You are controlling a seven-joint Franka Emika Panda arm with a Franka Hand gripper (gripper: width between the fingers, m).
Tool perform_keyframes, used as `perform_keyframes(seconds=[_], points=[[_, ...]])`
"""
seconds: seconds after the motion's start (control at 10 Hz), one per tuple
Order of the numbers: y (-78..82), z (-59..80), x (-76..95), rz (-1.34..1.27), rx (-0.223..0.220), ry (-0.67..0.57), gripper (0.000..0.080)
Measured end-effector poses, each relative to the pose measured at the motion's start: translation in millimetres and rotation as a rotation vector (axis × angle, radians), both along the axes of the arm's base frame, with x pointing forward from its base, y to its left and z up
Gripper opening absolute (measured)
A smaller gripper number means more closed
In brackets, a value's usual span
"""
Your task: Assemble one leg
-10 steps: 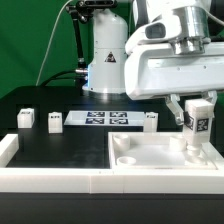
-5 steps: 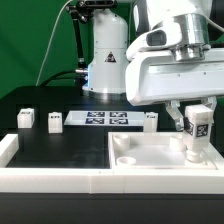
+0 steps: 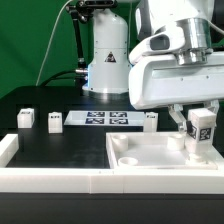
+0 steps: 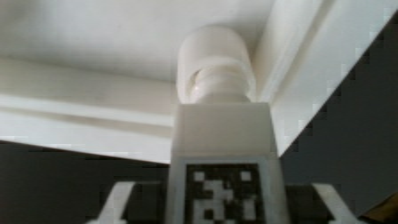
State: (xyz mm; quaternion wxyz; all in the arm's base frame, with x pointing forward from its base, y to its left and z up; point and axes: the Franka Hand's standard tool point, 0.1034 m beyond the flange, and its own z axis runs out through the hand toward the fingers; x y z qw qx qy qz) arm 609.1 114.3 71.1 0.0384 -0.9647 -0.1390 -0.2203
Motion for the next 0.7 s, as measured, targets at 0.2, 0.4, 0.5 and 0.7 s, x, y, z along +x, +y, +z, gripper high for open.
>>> perform_keyframes(seconds=[0.2,0.4,0.5,0.7], points=[[-0.9,-2.8,2.5,-0.004,0.001,-0.020,0.0288],[-0.1,-7.2,2.3,-0.006,0.002,-0.039,0.0289],[1.0,-7.4,1.2,-0.005,0.002,-0.045,0.0289],[0.8,-7.3,1.3,-0.005,0.002,-0.046,0.0359]])
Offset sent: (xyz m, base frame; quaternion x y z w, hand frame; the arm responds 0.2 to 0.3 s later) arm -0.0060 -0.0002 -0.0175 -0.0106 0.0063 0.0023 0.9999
